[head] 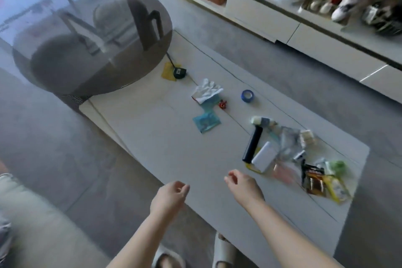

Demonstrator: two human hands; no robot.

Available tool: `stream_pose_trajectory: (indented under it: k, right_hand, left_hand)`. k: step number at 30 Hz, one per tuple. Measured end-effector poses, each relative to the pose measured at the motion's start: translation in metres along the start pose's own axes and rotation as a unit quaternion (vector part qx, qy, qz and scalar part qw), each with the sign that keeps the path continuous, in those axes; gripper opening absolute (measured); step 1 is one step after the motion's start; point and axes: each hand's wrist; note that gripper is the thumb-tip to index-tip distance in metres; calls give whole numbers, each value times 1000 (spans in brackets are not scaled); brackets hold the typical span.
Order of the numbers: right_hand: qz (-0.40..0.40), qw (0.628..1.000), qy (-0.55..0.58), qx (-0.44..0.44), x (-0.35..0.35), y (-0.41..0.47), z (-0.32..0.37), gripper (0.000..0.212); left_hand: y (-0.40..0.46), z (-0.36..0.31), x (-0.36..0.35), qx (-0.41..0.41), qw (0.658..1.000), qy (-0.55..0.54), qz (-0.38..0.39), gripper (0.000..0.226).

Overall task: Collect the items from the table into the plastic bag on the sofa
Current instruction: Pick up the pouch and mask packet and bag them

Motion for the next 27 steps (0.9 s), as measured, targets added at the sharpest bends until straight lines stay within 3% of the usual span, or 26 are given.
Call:
stream_pose_trajectory:
  k: [10, 15, 19, 27]
  right_hand:
    - [19, 990, 45, -135, 58, 55, -146, 40]
    - [26, 987, 71, -140, 63, 106, -165, 40]
    - [-27, 984, 62, -166, 68, 152, -166, 40]
    - [-64, 977, 6, -204, 71, 221, -172, 89]
  left_hand:
    - [72, -105, -99, -33, 995, 65, 70, 30]
    - [128, -138, -127, -46, 985, 137, 94, 39]
    - [187, -167, -143, -69, 975, 195, 74, 45]
    - [258, -203, -178, -76, 967, 242, -7, 39]
Point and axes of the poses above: each hand's wrist, its own y-axis towards the middle knuckle, its own x-axis out of the back of the hand, z = x × y, and after that the axes turned 15 degrees about z, right-handed
